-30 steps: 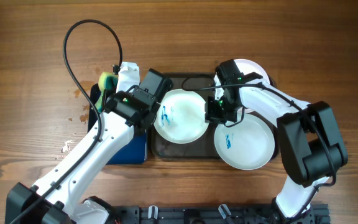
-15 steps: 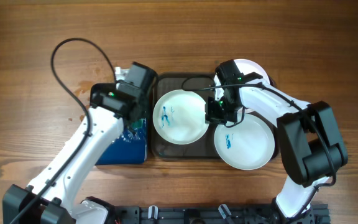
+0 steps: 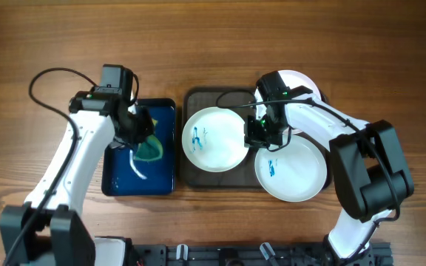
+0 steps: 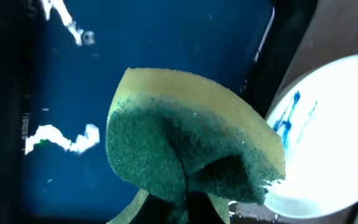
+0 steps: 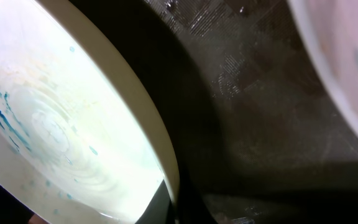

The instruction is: Clean dirty plates on tray and stack at the side

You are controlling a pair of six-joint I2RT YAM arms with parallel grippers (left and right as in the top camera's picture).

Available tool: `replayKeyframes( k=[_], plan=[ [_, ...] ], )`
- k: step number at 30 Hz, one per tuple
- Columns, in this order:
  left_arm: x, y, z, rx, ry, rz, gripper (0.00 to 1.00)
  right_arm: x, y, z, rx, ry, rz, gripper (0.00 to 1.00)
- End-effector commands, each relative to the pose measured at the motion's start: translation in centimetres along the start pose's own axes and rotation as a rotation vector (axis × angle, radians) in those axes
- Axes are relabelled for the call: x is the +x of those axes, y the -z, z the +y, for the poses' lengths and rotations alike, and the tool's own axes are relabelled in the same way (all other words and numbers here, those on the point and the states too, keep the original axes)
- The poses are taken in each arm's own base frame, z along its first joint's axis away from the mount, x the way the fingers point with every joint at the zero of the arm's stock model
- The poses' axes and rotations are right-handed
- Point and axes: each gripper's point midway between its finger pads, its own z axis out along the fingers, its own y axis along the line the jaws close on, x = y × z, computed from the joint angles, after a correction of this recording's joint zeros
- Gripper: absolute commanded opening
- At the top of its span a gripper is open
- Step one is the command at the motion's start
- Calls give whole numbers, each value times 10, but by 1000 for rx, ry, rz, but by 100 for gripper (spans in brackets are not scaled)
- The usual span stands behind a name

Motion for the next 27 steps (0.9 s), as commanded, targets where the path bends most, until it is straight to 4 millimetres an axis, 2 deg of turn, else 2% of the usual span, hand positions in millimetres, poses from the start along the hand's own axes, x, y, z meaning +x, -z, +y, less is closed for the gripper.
replayKeyframes(
  k=[1,6,11,14,20,24,27],
  plan=[
    [9,-6,-18,97,-57,70,4,7,-9,-11,39,-12,30,4],
    [22,-8,-47,121,-128,76,4,6,-9,-10,36,-8,23,4],
    [42,-14,-102,211,-244,74,4,5,-9,-10,35,-8,22,4],
    [56,-30,-133,242,-308,88,4,6,-9,-10,35,-8,22,4],
    [63,-76,-168,308,-293,145,4,6,-9,-10,33,-9,24,4],
    [59,-108,-174,319,-283,166,4,7,-9,-10,34,-11,29,4],
    [54,-130,-159,247,-258,164,4,9,-9,-11,37,-14,35,4]
  ],
)
